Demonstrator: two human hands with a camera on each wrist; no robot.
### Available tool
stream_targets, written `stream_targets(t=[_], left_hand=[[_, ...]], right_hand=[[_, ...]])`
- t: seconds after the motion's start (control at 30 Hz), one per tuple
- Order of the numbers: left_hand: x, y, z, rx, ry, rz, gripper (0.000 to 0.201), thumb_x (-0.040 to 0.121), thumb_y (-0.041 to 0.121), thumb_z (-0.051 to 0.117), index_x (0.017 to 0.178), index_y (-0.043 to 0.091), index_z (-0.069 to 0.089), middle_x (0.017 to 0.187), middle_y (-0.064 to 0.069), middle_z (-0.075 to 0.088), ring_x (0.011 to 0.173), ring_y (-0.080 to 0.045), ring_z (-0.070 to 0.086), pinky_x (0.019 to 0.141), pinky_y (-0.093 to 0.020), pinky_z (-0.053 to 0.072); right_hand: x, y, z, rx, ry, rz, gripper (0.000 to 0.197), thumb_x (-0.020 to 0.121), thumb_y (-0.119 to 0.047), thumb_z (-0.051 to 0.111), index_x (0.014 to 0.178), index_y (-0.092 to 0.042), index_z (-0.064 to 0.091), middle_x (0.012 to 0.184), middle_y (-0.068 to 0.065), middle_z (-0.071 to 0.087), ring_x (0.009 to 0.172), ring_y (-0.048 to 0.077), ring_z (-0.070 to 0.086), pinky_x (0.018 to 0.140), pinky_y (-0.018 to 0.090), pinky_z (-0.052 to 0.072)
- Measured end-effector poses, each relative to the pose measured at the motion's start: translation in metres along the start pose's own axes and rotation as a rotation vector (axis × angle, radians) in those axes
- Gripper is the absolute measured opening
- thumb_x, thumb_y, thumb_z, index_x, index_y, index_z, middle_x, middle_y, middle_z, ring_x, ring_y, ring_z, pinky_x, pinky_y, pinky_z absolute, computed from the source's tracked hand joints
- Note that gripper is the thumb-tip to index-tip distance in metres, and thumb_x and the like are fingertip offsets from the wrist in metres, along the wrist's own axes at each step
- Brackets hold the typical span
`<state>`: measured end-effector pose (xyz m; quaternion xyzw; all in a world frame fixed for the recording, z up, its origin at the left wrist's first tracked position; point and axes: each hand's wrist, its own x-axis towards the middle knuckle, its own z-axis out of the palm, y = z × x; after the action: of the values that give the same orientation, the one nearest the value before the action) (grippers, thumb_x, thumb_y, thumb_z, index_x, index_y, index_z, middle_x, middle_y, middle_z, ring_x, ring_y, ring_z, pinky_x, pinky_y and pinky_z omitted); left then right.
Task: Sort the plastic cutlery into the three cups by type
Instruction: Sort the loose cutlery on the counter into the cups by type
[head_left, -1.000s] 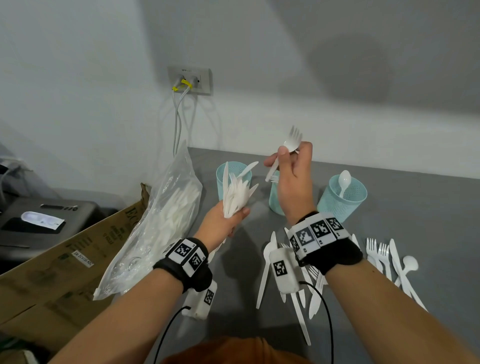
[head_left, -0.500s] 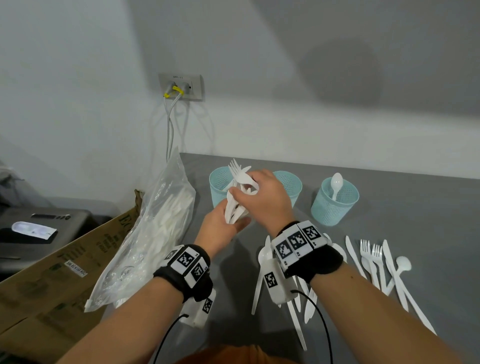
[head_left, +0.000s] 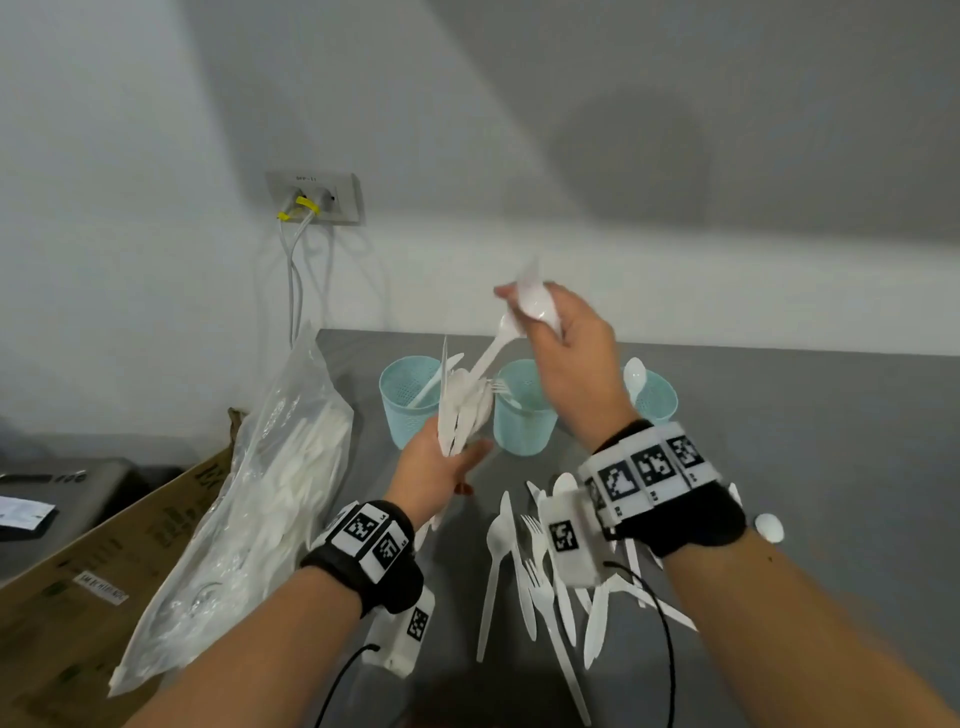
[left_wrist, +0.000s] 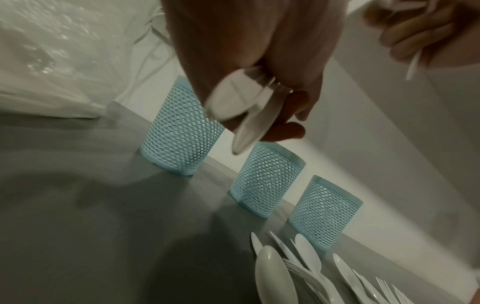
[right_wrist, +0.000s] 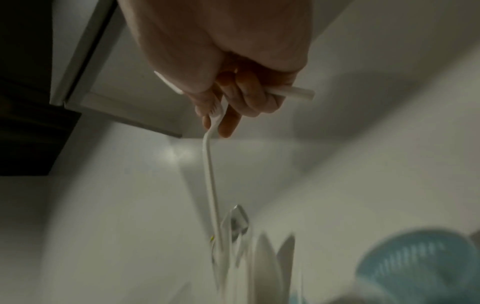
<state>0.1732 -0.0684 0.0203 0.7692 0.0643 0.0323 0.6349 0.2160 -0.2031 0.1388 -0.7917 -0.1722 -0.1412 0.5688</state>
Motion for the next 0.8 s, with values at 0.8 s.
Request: stream_targets(t=[0.8], left_hand=[[0.011, 0.015, 0.001, 0.014, 0.127, -0.007, 0.022, 0.092, 0.031, 0.059, 0.113, 0.026, 0.056, 0.065, 0.006, 0.053, 0.047, -0.011, 0.044, 0.043, -0.024, 0.043]], right_hand=[[0.033, 0.075, -0.011, -0.272, 0.045, 0.159, 0.036, 0.103, -0.027, 0.032, 0.118, -0.020, 0.064, 0.107, 0.002, 0.036, 0.106, 0.017, 0.039, 0.098, 0.020, 0.025]])
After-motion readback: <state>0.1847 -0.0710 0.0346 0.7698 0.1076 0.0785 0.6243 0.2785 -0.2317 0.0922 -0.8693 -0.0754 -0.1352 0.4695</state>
